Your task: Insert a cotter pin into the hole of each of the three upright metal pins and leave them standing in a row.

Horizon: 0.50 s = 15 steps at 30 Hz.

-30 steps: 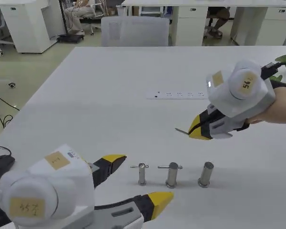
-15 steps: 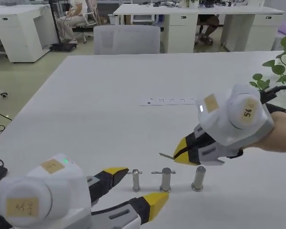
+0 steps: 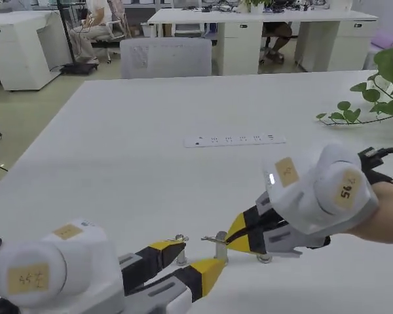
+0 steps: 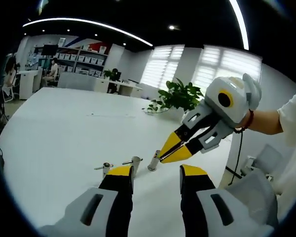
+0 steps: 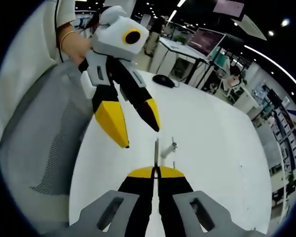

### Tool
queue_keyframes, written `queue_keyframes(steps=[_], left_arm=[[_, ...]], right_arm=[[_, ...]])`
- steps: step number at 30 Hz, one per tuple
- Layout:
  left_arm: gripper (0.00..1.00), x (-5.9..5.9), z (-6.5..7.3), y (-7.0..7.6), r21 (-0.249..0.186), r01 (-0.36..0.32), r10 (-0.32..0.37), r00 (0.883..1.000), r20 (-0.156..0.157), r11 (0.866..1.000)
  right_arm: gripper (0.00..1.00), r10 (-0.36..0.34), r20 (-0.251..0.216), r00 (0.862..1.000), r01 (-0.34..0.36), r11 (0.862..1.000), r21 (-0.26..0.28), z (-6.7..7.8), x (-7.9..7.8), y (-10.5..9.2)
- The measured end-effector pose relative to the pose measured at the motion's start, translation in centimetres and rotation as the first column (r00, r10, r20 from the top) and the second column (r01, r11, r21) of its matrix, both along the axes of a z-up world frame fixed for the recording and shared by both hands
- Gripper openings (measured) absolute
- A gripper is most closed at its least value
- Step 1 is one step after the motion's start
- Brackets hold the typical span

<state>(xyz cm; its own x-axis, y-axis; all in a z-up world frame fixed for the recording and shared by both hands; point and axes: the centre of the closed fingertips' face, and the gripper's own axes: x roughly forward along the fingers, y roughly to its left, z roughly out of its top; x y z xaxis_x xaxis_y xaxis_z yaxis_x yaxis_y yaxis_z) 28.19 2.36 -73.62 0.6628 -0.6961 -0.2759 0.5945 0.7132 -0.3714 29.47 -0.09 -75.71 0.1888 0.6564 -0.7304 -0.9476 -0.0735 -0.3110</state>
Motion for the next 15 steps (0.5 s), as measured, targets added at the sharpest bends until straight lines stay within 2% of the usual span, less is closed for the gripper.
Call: queue_keyframes(steps=[2, 6, 15], left_arm=[[0.32, 0.0, -0.1, -0.1, -0.029, -0.007, 0.007, 1.000, -0.021, 1.000], [0.20, -0.1, -0.3, -0.2, -0.042, -0.018, 0.016, 0.999, -0.047, 0.999], [0.12, -0.5, -0.6, -0.7, -0.076, -0.015, 0.008, 0.996, -0.086, 0.997]], right_arm=[[0.03, 0.007, 0.003, 1.000, -0.007, 1.000, 0.003, -0.1, -0.4, 0.1], [0.03, 0.014, 0.014, 1.000, -0.014, 1.000, 0.006, -0.3, -1.0, 0.3], [0.03, 0.022, 0.013, 1.000, -0.023, 1.000, 0.008, -0.7, -1.8, 0.5]])
